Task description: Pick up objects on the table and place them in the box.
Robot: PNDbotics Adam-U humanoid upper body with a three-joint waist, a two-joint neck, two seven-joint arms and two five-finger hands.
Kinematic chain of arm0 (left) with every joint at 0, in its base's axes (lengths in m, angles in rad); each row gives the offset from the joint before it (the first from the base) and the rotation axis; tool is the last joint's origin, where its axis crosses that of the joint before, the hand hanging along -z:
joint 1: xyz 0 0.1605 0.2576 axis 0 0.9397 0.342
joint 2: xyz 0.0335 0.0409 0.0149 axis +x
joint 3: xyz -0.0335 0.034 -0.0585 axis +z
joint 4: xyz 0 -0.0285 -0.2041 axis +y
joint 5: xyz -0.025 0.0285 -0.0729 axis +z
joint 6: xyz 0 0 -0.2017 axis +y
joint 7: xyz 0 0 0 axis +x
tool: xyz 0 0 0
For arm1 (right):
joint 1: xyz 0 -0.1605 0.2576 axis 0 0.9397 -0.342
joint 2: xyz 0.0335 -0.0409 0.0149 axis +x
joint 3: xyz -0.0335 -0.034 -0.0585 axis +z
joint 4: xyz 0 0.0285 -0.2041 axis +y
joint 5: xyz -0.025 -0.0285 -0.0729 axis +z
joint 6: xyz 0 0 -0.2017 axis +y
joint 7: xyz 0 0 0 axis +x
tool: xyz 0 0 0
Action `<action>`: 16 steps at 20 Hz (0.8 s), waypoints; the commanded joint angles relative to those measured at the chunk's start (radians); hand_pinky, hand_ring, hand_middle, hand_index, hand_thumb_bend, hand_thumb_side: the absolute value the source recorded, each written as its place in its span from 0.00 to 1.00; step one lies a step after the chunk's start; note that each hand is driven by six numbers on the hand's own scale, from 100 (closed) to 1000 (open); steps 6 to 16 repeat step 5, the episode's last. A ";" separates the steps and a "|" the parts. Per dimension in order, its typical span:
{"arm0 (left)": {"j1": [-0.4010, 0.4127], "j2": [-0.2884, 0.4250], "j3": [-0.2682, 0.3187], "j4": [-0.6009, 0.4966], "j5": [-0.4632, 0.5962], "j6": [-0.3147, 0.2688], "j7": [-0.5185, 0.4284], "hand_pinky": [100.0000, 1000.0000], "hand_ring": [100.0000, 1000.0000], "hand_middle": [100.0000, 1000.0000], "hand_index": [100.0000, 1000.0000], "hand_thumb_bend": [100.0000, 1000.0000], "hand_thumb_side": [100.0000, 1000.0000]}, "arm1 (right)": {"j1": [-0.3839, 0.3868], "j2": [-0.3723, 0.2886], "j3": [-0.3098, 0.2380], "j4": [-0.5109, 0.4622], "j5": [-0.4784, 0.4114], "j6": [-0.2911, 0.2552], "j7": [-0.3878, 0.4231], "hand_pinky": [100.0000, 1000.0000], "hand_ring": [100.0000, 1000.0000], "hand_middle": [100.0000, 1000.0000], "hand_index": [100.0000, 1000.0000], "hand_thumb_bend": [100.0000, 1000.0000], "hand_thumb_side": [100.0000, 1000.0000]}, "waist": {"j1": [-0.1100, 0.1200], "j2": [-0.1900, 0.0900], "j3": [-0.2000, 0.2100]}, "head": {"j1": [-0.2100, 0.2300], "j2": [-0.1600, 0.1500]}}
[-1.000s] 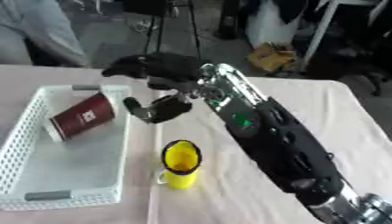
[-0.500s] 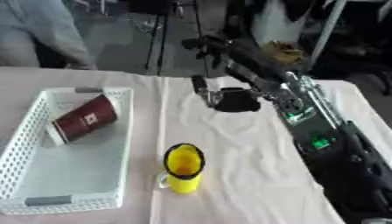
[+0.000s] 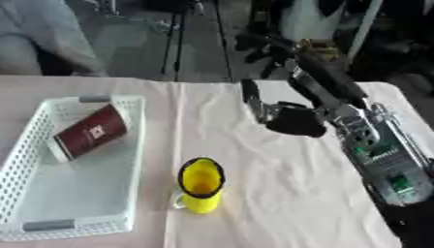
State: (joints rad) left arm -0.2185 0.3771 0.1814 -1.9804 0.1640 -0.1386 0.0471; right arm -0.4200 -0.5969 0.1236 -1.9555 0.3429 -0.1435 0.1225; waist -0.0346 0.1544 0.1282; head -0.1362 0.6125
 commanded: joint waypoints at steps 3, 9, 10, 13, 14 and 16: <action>-0.003 0.009 0.009 -0.020 -0.011 -0.003 -0.005 0.49 0.81 0.75 0.78 0.50 0.84 | 0.001 -0.040 -0.028 -0.021 -0.092 -0.002 -0.001 0.55 0.76 0.82 0.99 0.00 0.39 | 0.008 -0.012 0.001 | 0.004 -0.008; -0.004 0.008 0.009 -0.020 -0.010 -0.005 -0.001 0.49 0.81 0.75 0.78 0.50 0.83 | 0.003 -0.043 -0.037 -0.023 -0.125 0.000 0.010 0.54 0.75 0.82 0.99 0.00 0.40 | 0.009 -0.011 -0.002 | 0.003 -0.009; -0.004 0.008 0.009 -0.020 -0.010 -0.005 -0.001 0.49 0.81 0.75 0.78 0.50 0.83 | 0.003 -0.043 -0.037 -0.023 -0.125 0.000 0.010 0.54 0.75 0.82 0.99 0.00 0.40 | 0.009 -0.011 -0.002 | 0.003 -0.009; -0.004 0.008 0.009 -0.020 -0.010 -0.005 -0.001 0.49 0.81 0.75 0.78 0.50 0.83 | 0.003 -0.043 -0.037 -0.023 -0.125 0.000 0.010 0.54 0.75 0.82 0.99 0.00 0.40 | 0.009 -0.011 -0.002 | 0.003 -0.009; -0.004 0.008 0.009 -0.020 -0.010 -0.005 -0.001 0.49 0.81 0.75 0.78 0.50 0.83 | 0.003 -0.043 -0.037 -0.023 -0.125 0.000 0.010 0.54 0.75 0.82 0.99 0.00 0.40 | 0.009 -0.011 -0.002 | 0.003 -0.009; -0.004 0.008 0.009 -0.020 -0.010 -0.005 -0.001 0.49 0.81 0.75 0.78 0.50 0.83 | 0.003 -0.043 -0.037 -0.023 -0.125 0.000 0.010 0.54 0.75 0.82 0.99 0.00 0.40 | 0.009 -0.011 -0.002 | 0.003 -0.009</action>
